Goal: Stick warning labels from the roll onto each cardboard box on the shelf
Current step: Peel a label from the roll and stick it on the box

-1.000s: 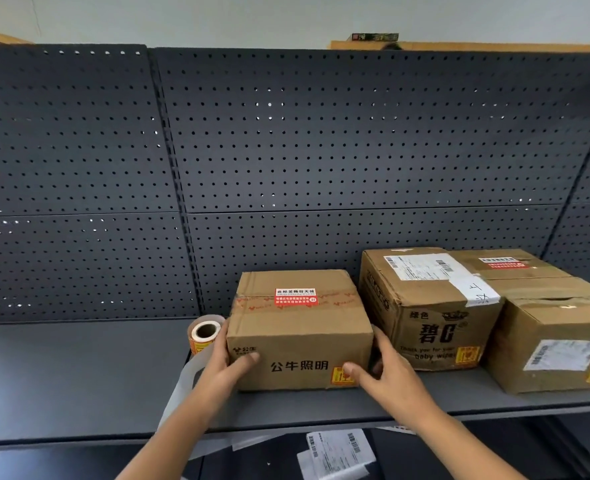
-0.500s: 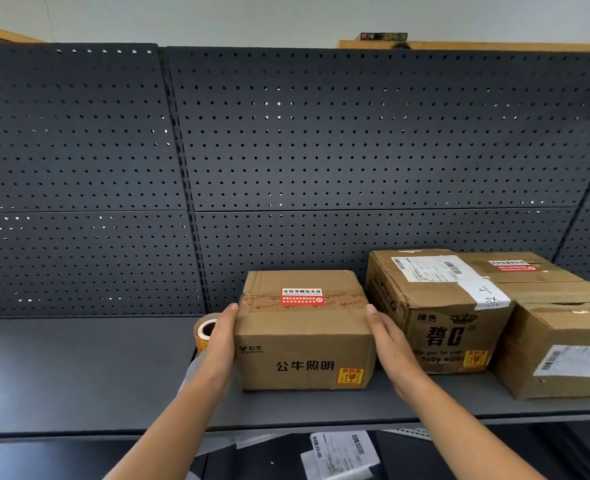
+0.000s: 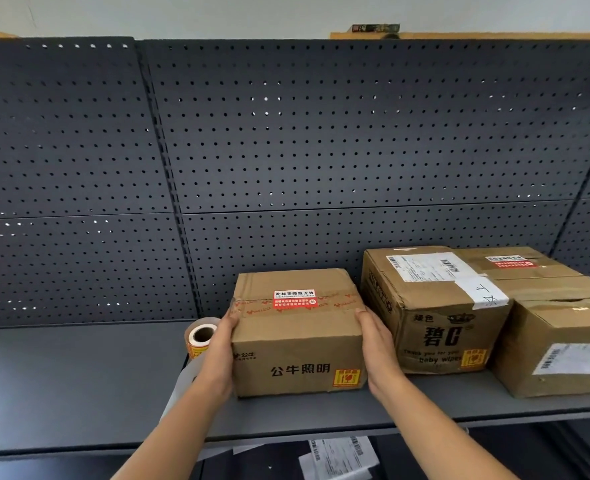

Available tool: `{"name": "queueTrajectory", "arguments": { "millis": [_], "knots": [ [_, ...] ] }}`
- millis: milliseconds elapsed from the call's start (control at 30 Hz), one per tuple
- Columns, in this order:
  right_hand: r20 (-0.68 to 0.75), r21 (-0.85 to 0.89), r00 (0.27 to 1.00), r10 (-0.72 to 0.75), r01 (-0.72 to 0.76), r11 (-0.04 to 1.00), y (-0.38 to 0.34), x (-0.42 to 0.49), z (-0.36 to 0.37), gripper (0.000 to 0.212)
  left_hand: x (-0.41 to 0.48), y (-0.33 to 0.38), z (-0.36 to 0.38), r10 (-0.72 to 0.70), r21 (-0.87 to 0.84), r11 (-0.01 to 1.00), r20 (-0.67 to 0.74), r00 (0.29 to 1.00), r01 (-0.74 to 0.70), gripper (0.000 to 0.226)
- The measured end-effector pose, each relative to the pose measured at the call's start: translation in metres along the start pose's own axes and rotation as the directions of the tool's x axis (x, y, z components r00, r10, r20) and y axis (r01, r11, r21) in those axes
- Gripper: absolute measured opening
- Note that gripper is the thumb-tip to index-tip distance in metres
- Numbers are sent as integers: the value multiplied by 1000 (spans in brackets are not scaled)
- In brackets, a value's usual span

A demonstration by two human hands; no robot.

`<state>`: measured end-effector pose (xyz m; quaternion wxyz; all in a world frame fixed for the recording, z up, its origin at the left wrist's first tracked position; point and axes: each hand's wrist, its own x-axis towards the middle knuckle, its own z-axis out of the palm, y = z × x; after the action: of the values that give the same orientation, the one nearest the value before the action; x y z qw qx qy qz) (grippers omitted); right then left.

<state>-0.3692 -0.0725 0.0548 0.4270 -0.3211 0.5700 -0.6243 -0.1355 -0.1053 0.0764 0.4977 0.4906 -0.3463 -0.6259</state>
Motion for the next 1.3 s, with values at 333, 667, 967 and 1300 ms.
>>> {"name": "queueTrajectory", "arguments": {
  "millis": [333, 667, 967, 1300],
  "knots": [
    [100, -2, 994, -33, 33, 999, -41, -12, 12, 28, -4, 32, -7, 93, -52, 994, -69, 993, -97, 31],
    [157, -45, 984, -84, 92, 995, -128, -15, -2, 31, -35, 85, 16, 195, -27, 981, 30, 980, -194, 36],
    [75, -32, 990, -118, 120, 992, -185, -2, -67, 39, -48, 101, 100, 298, -11, 954, 158, 941, -300, 56],
    [-108, -58, 990, -92, 86, 995, -204, 42, -180, 47, -38, 68, 220, 270, 43, 956, 249, 930, -289, 61]
  ]
}}
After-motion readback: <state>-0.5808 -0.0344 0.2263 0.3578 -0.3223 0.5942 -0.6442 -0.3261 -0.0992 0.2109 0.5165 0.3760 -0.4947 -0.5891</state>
